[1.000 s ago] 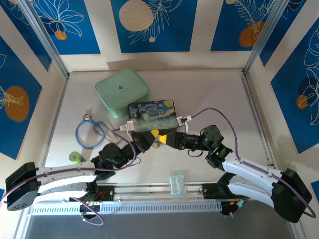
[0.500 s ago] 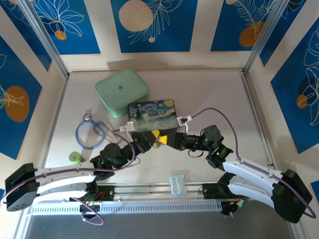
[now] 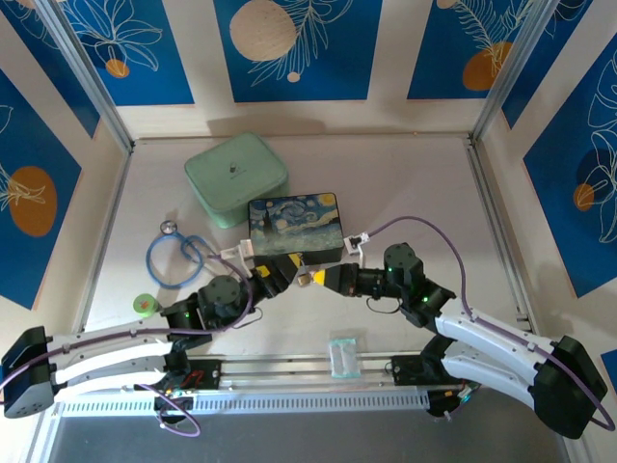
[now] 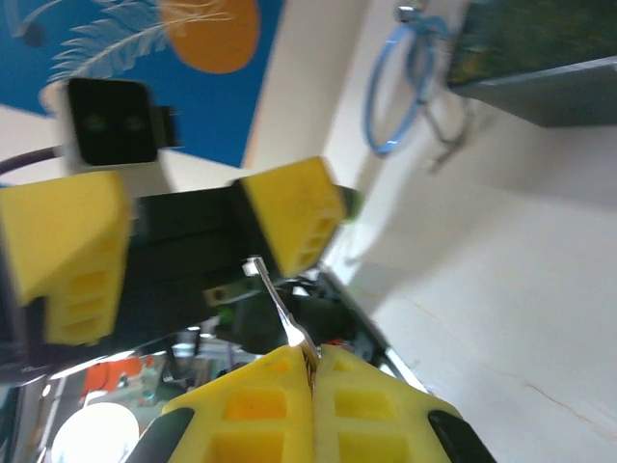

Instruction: Unlock a padlock with a key

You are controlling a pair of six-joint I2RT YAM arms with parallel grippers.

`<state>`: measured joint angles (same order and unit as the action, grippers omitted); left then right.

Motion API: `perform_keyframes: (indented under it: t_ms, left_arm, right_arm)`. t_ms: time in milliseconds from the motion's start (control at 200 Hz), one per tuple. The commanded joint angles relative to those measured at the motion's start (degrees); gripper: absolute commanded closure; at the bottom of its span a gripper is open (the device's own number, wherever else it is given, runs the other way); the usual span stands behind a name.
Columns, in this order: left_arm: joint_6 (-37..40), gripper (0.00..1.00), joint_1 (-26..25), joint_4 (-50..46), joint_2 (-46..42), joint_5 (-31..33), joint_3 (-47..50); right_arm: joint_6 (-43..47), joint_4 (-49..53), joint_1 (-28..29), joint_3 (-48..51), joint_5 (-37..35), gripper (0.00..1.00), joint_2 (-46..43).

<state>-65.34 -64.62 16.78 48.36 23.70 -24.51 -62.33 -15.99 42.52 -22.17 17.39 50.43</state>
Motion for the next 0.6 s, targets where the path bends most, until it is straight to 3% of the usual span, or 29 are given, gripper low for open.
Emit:
perform_keyframes:
  t_ms: [0,70,240,380,520,595]
  left_arm:
    - [2.99,0.09,0.37,-13.09,1.73,6.07,-3.87]
    - [6.01,0.01,0.4,-11.4,4.19,6.48,-2.71]
    - [9.61,0.01,1.19,-9.03,11.22,3.45,-1.96]
    - [17.36,0.22,3.94,-7.1,20.78,-3.35,-4.4]
    - [16.59,0.23,8.68,4.29,30.4,-13.13,-3.08]
    - [15.72,0.25,9.92,9.0,33.4,-14.69,-2.63]
  right_arm:
    - [2.0,13.04,-0.41,-2.76,-7.19,1.0,-0.16]
    - [1.6,15.21,-0.99,-2.64,-8.48,1.0,0.15]
    - [2.48,17.74,-1.71,-2.79,-8.9,1.0,1.9]
    - [2.72,17.71,-1.83,-2.04,-9.76,1.0,2.21]
    - [3.49,18.92,-2.75,-2.25,-9.24,1.0,2.21]
    - [3.62,19.24,-2.8,-1.93,-9.15,1.0,1.74]
